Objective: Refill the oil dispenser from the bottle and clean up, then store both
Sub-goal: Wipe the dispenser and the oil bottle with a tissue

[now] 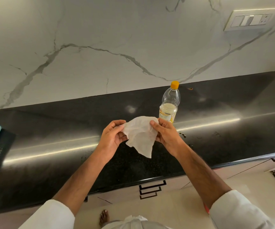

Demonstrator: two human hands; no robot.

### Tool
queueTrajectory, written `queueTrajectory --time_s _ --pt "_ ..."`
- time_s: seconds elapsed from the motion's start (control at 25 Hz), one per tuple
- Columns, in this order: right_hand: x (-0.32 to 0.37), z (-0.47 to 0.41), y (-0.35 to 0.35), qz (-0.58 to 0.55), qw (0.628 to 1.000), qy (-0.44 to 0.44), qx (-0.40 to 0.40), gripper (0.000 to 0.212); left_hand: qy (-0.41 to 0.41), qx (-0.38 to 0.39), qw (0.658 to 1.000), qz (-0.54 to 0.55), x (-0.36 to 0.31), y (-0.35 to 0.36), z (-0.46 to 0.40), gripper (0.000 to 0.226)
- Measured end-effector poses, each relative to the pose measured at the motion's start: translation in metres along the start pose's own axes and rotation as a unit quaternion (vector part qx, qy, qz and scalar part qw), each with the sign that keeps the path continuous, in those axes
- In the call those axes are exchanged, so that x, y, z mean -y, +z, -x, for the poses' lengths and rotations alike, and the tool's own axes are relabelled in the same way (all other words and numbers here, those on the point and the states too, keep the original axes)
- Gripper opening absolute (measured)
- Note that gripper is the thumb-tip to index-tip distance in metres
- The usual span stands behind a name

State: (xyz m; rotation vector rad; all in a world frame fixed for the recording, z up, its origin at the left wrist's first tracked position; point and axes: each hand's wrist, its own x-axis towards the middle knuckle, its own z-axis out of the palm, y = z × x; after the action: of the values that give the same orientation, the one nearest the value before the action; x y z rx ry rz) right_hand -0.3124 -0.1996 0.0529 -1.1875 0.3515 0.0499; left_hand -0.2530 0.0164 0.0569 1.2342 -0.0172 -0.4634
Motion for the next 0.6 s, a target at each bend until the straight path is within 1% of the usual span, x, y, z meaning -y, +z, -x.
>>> queueTrajectory --time_s 0.08,0.16,0.2,0.24,0.32,0.36,0.4,0.44,0.48,0.56,0.6 --pt "-0.004 -0.002 -0.001 -0.010 1.000 0.001 -0.016 0.020 -0.002 -0.017 0.998 0.062 0.000 0.006 0.001 0.015" --pt "-0.008 -0.004 0.000 -0.018 0.999 0.008 -0.038 0.020 0.007 -0.019 0.998 0.064 0.000 0.011 0.002 0.013" --pt "-0.009 -0.005 0.001 -0.019 0.999 0.010 -0.044 0.022 0.010 -0.009 0.999 0.046 -0.001 0.012 0.003 0.015" --pt "-0.009 -0.006 0.001 -0.016 0.999 0.012 -0.046 0.022 0.006 0.009 1.000 0.015 0.000 0.013 0.005 0.023" --pt "-0.010 -0.007 0.002 0.004 0.999 0.015 -0.049 0.014 -0.034 0.060 0.996 -0.058 0.005 0.012 0.007 0.050" --pt "-0.010 -0.008 0.003 0.020 0.998 0.017 -0.054 0.012 -0.058 0.075 0.993 -0.074 0.011 0.011 0.008 0.061" --pt "-0.010 -0.008 0.003 0.032 0.998 0.019 -0.056 0.012 -0.069 0.075 0.992 -0.073 0.016 0.011 0.009 0.067" --pt "-0.011 -0.008 0.002 0.034 0.998 0.020 -0.054 0.013 -0.063 0.062 0.994 -0.057 0.019 0.011 0.010 0.067" --pt "-0.012 -0.008 0.000 0.025 0.998 0.023 -0.049 0.015 -0.046 0.042 0.998 -0.029 0.021 0.011 0.010 0.062" --pt "-0.012 -0.008 -0.004 -0.001 0.999 0.030 -0.044 0.025 -0.010 0.013 0.999 0.036 0.019 0.011 0.008 0.046" --pt "-0.012 -0.008 -0.006 -0.006 0.999 0.031 -0.042 0.027 0.000 0.010 0.998 0.055 0.018 0.011 0.007 0.039"
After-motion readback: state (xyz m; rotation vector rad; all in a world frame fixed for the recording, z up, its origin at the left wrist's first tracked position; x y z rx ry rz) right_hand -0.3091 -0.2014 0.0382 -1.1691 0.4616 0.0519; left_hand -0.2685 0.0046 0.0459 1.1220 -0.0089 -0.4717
